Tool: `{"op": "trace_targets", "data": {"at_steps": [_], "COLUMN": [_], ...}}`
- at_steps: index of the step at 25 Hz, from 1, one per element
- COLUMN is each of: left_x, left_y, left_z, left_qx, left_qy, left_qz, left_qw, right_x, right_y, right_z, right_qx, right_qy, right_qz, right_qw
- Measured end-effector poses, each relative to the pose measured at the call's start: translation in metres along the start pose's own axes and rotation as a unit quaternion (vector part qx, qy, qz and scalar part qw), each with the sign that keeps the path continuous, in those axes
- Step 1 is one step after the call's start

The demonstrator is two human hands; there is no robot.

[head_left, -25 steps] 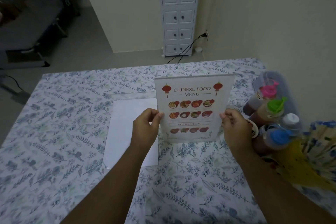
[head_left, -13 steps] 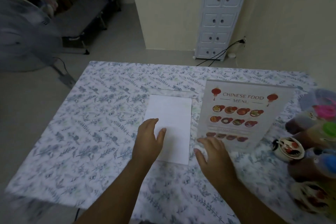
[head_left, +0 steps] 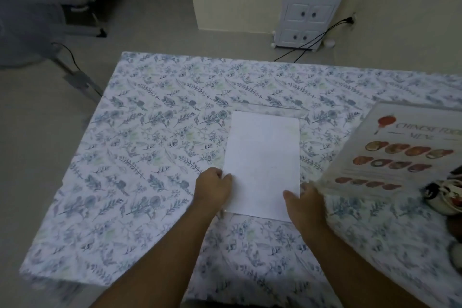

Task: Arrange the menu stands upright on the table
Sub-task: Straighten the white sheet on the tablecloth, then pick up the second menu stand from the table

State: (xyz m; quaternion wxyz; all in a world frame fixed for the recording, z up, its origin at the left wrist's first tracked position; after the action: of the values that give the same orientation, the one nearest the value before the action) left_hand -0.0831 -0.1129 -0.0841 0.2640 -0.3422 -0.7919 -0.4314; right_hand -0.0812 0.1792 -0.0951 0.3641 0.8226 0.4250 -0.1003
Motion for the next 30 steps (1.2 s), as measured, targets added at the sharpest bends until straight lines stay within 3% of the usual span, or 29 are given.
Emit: {"op": "trace_targets", "data": {"at_steps": [6, 10, 17, 20, 24, 27, 30], "left_x": [-0.019, -0.023, 0.031, 0.068, 0.115, 0.142, 0.131], "left_y": [-0.013, -0.005, 0.016, 0.028, 0.032, 0.029, 0.014], "left_z": [-0.006, -0.016, -0.080, -0.112, -0.147, -0.167, -0.169], "left_qx": [-0.010, 0.018, -0.059, -0.072, -0.004, 0.063, 0.027], "left_qy": [0.079, 0.133, 0.259, 0.309, 0.181, 0.124, 0.217], "left_qz": [-0.053, -0.073, 0.028, 0.115, 0.259, 0.321, 0.263], "left_qw": [0.995, 0.988, 0.964, 0.941, 0.949, 0.937, 0.940], "right_x": [0.016, 0.014, -0.027, -0.077, -0.148, -0.178, -0.189], "right_y": [-0.001, 0.002, 0.029, 0.043, 0.056, 0.052, 0.045], "right_z": [0.001, 0.003, -0.041, -0.081, -0.122, -0.121, -0.111], "right_qx": [-0.028, -0.045, -0.120, -0.052, 0.105, 0.079, 0.061], "right_qy": [-0.101, -0.132, -0.319, -0.235, -0.110, -0.135, -0.145], "right_qz": [0.078, 0.069, -0.076, -0.243, -0.358, -0.362, -0.350], "right_qw": [0.991, 0.988, 0.937, 0.940, 0.921, 0.919, 0.923]}}
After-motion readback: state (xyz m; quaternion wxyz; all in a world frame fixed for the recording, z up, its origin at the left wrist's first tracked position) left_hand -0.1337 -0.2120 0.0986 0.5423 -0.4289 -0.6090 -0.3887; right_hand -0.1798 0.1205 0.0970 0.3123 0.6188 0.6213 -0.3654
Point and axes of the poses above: each hand's wrist, its own y-axis away from the middle knuckle, its own z-axis out of the palm, x = y × z, the point moved 10 cm from there along -y, towards the middle knuckle, and after that the axes turned 11 degrees about y, right-handed, at the moved point
